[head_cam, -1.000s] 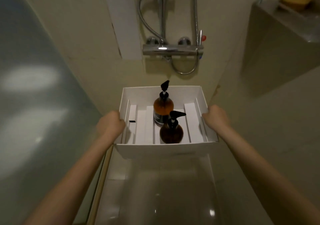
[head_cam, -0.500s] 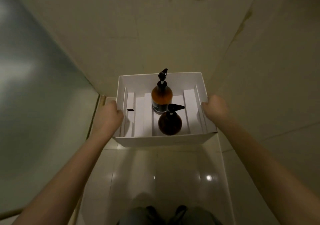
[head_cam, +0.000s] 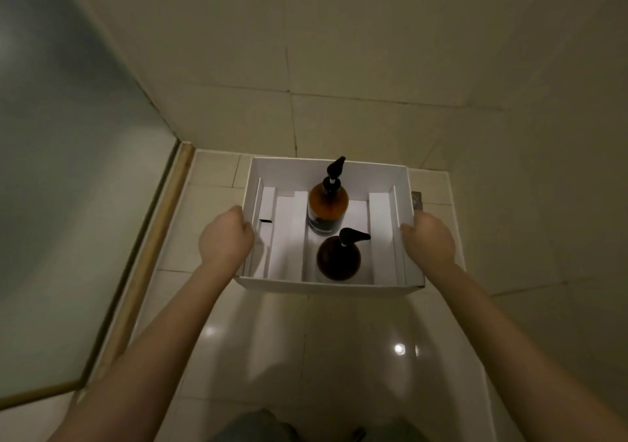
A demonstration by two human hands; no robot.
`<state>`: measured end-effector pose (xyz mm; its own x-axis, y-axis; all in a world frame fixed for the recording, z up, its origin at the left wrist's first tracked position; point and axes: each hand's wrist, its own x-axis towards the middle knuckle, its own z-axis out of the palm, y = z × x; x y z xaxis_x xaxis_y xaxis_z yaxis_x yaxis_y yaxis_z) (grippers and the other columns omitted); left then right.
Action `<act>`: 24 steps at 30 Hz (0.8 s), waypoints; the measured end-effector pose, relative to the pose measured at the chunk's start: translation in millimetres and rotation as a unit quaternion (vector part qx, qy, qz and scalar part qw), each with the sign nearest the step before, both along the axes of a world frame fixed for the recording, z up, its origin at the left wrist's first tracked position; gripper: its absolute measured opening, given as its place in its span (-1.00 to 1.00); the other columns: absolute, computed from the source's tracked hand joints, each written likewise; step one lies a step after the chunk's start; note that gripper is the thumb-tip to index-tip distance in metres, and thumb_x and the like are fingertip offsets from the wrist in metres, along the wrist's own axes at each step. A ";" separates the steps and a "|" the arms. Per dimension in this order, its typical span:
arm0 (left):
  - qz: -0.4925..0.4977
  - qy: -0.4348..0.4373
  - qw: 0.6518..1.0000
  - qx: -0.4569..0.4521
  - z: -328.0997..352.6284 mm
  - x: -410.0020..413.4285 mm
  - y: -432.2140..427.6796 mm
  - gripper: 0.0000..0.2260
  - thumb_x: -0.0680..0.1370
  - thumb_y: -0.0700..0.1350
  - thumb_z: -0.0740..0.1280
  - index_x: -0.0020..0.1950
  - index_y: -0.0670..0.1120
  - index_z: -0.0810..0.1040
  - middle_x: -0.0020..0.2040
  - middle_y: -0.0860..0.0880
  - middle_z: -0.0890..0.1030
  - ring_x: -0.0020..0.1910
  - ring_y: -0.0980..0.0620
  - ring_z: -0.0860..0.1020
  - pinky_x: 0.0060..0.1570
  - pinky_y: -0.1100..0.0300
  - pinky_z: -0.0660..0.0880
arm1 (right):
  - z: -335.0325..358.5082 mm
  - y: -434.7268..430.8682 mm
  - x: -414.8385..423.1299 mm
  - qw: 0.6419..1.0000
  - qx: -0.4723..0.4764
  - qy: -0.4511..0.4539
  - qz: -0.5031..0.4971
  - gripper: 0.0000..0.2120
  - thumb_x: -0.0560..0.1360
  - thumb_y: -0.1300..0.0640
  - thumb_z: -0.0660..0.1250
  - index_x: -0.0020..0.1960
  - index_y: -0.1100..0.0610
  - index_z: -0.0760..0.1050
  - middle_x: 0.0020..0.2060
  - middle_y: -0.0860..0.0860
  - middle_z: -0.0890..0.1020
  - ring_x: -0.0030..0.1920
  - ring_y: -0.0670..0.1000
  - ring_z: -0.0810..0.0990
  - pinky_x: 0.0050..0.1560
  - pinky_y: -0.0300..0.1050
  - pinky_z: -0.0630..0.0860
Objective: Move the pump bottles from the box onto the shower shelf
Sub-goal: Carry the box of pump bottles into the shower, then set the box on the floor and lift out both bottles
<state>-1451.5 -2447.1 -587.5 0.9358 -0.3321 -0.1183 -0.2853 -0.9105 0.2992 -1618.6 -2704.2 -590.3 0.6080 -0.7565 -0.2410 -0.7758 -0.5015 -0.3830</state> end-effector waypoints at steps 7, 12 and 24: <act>0.007 0.014 1.000 0.000 -97.6 -0.7 3.1 -0.91 0.49 -0.19 0.19 -0.20 -0.17 0.35 -0.15 -0.27 0.57 -0.16 -0.27 0.54 -0.32 0.11 0.30 | -100.2 1.8 -1.8 1.000 0.003 -0.011 0.001 -0.80 0.56 0.21 0.16 -0.04 0.32 0.49 -0.11 0.24 0.60 -0.13 0.18 0.56 -0.22 -0.13 0.38; 0.011 0.027 1.000 0.010 -153.4 -2.8 6.7 -0.90 0.49 -0.18 0.18 -0.21 -0.14 0.31 -0.14 -0.27 0.57 -0.16 -0.27 0.55 -0.33 0.11 0.28 | -158.2 6.6 -0.9 1.000 -0.007 0.019 0.001 -0.79 0.57 0.16 0.15 -0.05 0.28 0.49 -0.10 0.20 0.60 -0.13 0.17 0.57 -0.24 -0.16 0.39; 0.018 0.060 0.998 0.028 -237.4 -4.8 13.9 -0.87 0.52 -0.16 0.18 -0.21 -0.13 0.31 -0.13 -0.25 0.58 -0.16 -0.25 0.55 -0.31 0.11 0.30 | -232.4 19.2 -3.5 0.999 0.015 0.041 0.005 -0.77 0.60 0.13 0.12 0.01 0.24 0.49 -0.08 0.15 0.61 -0.12 0.11 0.58 -0.19 -0.17 0.40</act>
